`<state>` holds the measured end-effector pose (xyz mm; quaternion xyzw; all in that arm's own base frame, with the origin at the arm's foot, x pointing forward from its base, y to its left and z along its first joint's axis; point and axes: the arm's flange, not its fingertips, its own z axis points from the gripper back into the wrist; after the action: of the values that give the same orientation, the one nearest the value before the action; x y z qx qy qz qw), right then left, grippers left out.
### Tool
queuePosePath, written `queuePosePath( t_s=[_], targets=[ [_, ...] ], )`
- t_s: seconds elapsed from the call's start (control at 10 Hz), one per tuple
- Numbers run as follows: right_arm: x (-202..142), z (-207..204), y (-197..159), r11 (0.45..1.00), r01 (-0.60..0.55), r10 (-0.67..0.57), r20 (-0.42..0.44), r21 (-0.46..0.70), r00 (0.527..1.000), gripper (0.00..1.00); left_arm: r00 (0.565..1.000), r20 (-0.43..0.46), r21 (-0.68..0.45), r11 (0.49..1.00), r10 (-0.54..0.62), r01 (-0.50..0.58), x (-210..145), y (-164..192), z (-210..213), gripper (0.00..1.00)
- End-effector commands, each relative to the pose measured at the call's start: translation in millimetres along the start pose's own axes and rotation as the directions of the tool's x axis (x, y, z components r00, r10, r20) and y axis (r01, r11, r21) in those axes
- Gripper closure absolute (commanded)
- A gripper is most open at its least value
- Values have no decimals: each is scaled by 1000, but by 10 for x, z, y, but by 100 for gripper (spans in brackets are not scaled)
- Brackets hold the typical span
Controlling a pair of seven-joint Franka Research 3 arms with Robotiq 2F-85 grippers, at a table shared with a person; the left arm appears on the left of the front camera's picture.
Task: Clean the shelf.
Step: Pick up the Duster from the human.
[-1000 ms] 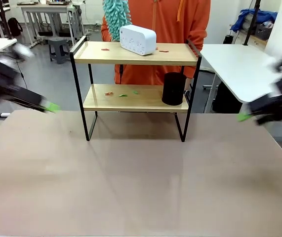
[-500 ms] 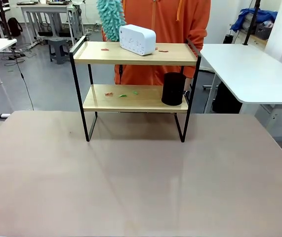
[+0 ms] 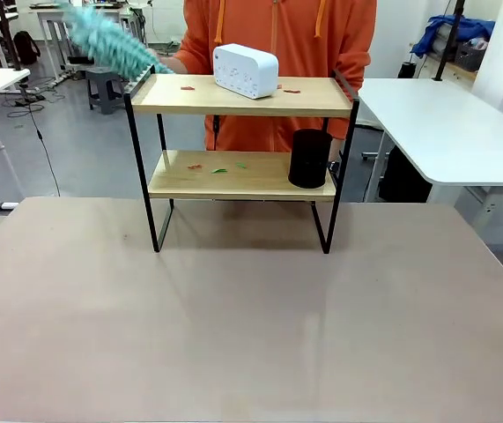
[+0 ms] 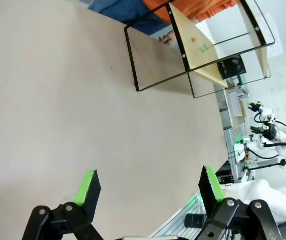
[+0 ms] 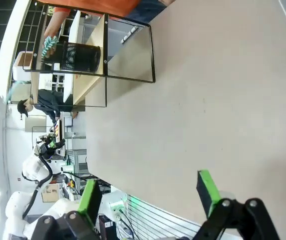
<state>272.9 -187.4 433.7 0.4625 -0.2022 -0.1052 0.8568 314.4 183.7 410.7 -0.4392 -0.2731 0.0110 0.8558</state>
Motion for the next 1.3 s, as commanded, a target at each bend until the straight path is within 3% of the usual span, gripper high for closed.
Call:
queuePosePath(
  t_s=[0.0, 0.3, 0.4, 0.6, 0.7, 0.8, 0.9, 1.0, 1.1, 1.2],
  targets=[
    [-29, 46, -49, 999, -22, 21, 21, 24, 1000, 0, 1000, 23, -21, 1000, -16, 16, -31, 67, -4, 0],
    [-29, 46, -49, 999, -22, 21, 21, 24, 1000, 0, 1000, 8, -2, 1000, 7, -7, -26, 38, 33, 0],
    [-29, 46, -49, 999, -22, 21, 21, 24, 1000, 0, 993, -65, -50, 993, 103, -106, 131, 1, 77, 0],
    [-29, 46, -49, 999, -22, 21, 21, 24, 1000, 0, 956, -152, -62, 963, 250, -262, 966, -310, 50, 0],
    [-29, 46, -49, 999, -22, 21, 21, 24, 1000, 0, 950, -216, -94, 963, 228, -253, 1370, -492, -83, 0],
    [-29, 46, -49, 999, -22, 21, 21, 24, 1000, 0, 933, -229, -106, 946, 277, -306, 1709, -549, -294, 0],
    [-29, 46, -49, 999, -22, 21, 21, 24, 1000, 0, 879, -331, -105, 912, 343, -396, 1893, -566, -532, 0],
    [-29, 46, -49, 999, -22, 21, 21, 24, 1000, 0, 952, -212, -94, 965, 222, -246, 1307, -640, -248, 0],
    [-29, 46, -49, 999, -22, 21, 21, 24, 1000, 0, 952, -212, -94, 965, 222, -246, 1307, -640, -248, 0],
    [-29, 46, -49, 999, -22, 21, 21, 24, 1000, 0, 918, -287, -100, 945, 273, -312, 1753, -691, -594, 0]
  ],
)
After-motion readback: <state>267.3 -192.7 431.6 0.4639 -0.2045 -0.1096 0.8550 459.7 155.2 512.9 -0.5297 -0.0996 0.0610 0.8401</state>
